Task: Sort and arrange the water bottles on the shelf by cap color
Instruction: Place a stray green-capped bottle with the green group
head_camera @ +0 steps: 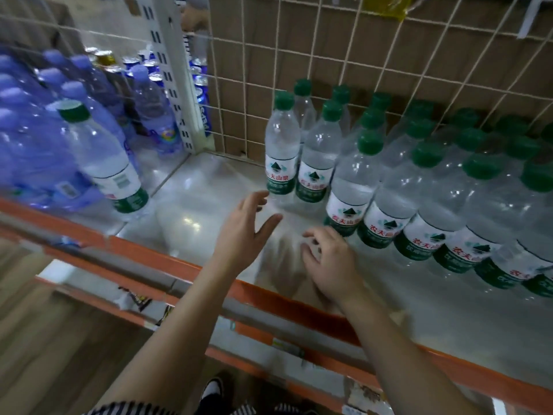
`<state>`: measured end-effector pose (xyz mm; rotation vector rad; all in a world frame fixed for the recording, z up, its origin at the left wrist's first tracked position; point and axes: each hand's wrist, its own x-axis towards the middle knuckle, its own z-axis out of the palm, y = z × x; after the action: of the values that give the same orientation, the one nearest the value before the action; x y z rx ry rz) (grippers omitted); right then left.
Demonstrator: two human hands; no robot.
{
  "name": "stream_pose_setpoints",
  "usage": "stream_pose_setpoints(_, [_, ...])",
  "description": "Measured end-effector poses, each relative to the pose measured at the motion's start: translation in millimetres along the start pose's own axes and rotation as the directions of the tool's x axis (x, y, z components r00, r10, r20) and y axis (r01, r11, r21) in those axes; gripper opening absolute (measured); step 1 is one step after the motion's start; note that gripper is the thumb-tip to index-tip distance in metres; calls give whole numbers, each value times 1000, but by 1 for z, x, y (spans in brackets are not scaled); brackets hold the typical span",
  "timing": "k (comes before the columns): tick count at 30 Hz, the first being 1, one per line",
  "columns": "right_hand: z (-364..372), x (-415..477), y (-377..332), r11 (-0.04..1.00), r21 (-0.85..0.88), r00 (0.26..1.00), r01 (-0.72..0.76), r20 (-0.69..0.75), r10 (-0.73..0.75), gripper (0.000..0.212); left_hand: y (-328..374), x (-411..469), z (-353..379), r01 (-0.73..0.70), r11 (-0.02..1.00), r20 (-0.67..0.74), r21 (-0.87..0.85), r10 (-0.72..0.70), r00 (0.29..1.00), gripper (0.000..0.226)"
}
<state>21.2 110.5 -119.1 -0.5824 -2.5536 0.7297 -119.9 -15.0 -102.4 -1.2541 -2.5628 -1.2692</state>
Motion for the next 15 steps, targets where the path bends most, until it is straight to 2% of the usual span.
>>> stream_pose_setpoints(3, [27,25,-38,997,24,998,67,7,-67,23,-46,-20,-49,86,992,-120,96,-74,990,36])
stream_pose_setpoints(8, [78,66,-114,982,151,993,116,9,-118,30,-116,-49,-113,203,952,-196,230,-159,968,24])
stream_pose_setpoints(11, [116,88,-163,962,247,992,117,16,-125,49,-159,-55,-145,230,924,-211,306,-170,963,21])
stream_pose_setpoints(15, [161,109,-215,943,329,997,56,29,-69,78,-207,-47,-170,256,885,-134,390,-220,966,24])
